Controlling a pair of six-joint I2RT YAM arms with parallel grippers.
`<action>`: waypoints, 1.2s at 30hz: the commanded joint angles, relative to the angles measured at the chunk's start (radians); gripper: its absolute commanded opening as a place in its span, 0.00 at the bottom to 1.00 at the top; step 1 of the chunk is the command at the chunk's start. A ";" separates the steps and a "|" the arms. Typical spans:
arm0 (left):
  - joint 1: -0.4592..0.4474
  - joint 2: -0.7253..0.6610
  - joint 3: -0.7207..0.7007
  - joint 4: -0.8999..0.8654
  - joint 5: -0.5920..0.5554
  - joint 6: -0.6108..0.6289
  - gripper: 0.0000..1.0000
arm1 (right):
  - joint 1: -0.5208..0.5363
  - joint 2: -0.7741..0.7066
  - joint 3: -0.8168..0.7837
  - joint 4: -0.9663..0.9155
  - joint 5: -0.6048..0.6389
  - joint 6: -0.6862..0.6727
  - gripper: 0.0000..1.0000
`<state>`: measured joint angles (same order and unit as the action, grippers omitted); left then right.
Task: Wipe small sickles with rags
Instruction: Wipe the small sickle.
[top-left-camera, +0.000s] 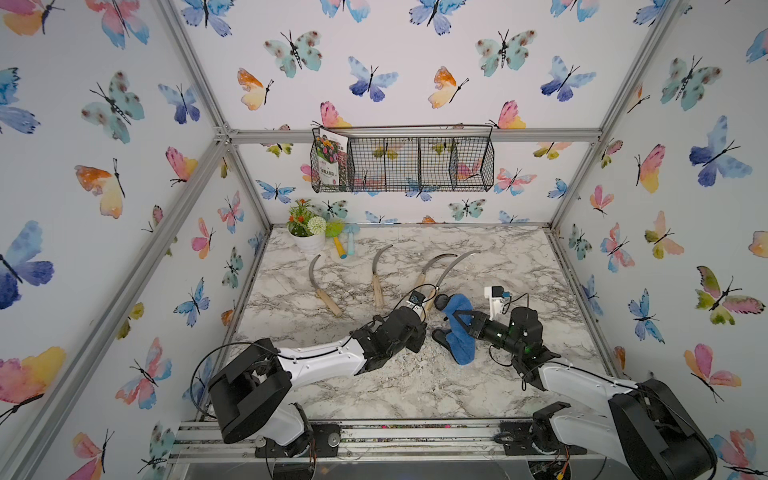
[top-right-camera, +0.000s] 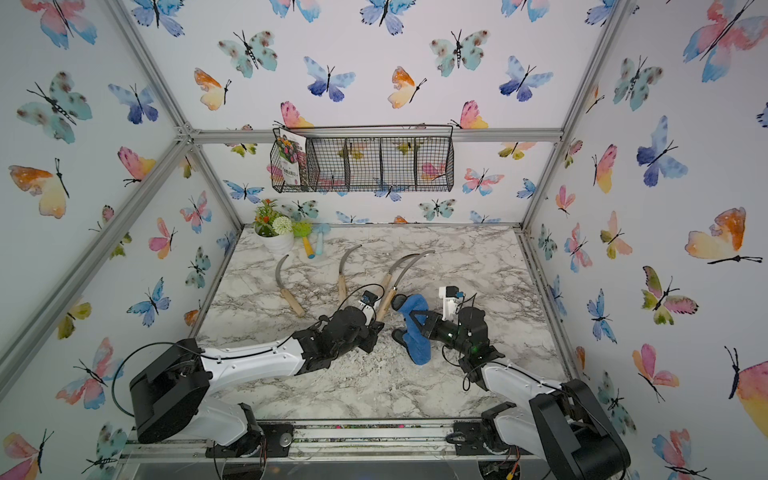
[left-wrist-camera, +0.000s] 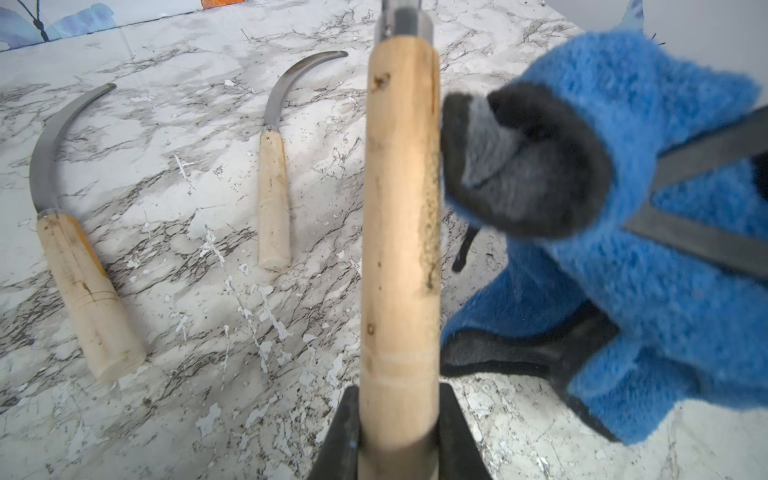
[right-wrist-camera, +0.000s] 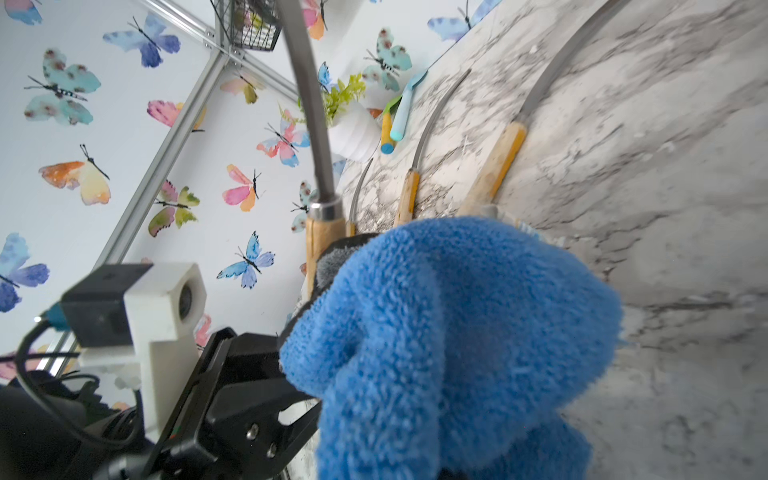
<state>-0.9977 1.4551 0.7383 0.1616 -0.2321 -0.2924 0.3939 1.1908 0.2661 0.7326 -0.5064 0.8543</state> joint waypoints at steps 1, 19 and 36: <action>-0.005 -0.060 -0.027 -0.010 0.020 0.001 0.00 | -0.027 0.035 0.003 0.077 -0.074 -0.026 0.03; -0.106 0.009 -0.056 0.004 0.010 -0.019 0.00 | -0.027 0.156 0.071 0.203 -0.221 -0.084 0.03; -0.139 -0.100 -0.139 0.043 0.110 -0.074 0.00 | -0.076 0.112 0.141 0.154 -0.166 -0.109 0.03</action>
<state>-1.1172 1.4044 0.6243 0.2054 -0.2085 -0.3611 0.3317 1.3369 0.3649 0.8421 -0.6930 0.7692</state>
